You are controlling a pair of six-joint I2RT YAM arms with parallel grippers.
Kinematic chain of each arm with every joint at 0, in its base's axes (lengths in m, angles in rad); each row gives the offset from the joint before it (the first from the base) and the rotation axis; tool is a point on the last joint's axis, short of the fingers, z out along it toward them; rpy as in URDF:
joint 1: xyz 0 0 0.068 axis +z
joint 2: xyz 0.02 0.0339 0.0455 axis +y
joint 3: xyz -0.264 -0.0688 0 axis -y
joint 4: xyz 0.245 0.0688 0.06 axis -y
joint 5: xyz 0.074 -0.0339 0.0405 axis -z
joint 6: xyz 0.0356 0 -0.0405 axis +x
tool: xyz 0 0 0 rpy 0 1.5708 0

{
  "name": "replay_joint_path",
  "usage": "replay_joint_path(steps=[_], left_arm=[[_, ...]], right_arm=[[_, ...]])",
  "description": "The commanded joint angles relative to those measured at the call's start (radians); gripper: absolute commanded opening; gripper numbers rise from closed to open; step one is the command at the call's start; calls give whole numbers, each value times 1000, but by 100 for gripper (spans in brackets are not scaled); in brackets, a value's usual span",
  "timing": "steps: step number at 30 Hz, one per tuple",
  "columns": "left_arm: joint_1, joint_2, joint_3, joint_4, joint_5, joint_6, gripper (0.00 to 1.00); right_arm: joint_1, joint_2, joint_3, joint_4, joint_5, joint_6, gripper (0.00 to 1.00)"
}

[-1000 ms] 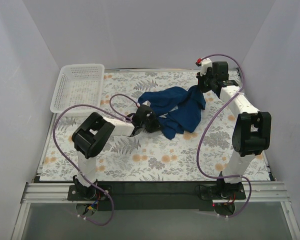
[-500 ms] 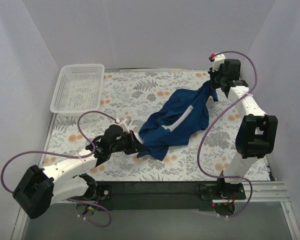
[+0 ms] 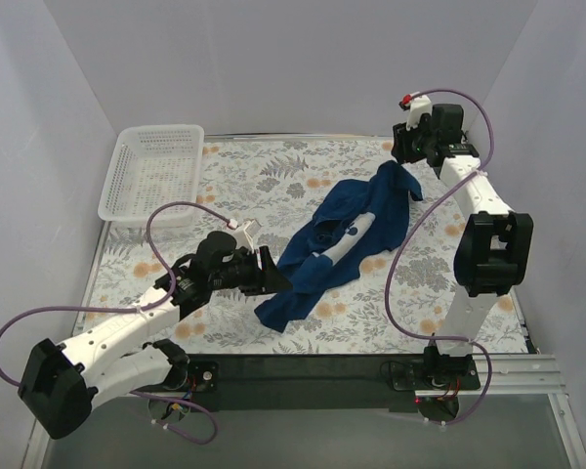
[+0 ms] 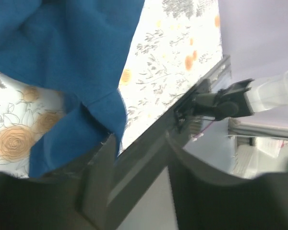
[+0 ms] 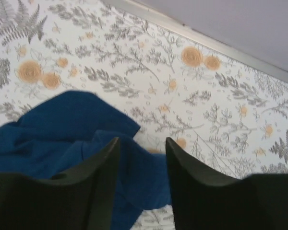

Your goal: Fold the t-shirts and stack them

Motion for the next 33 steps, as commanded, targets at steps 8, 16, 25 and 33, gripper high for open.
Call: replay_joint_path(steps=[8, 16, 25, 33], left_arm=[[9, 261, 345, -112, -248, 428, 66], [18, 818, 746, -67, -81, 659, 74], [-7, 1091, 976, -66, -37, 691, 79], [-14, 1185, 1047, -73, -111, 677, 58]], right_arm=[[-33, -120, -66, -47, -86, 24, 67], [-91, -337, -534, -52, -196, 103, 62], [-116, -237, -614, 4, -143, 268, 54], [-116, -56, -527, 10, -202, 340, 40]])
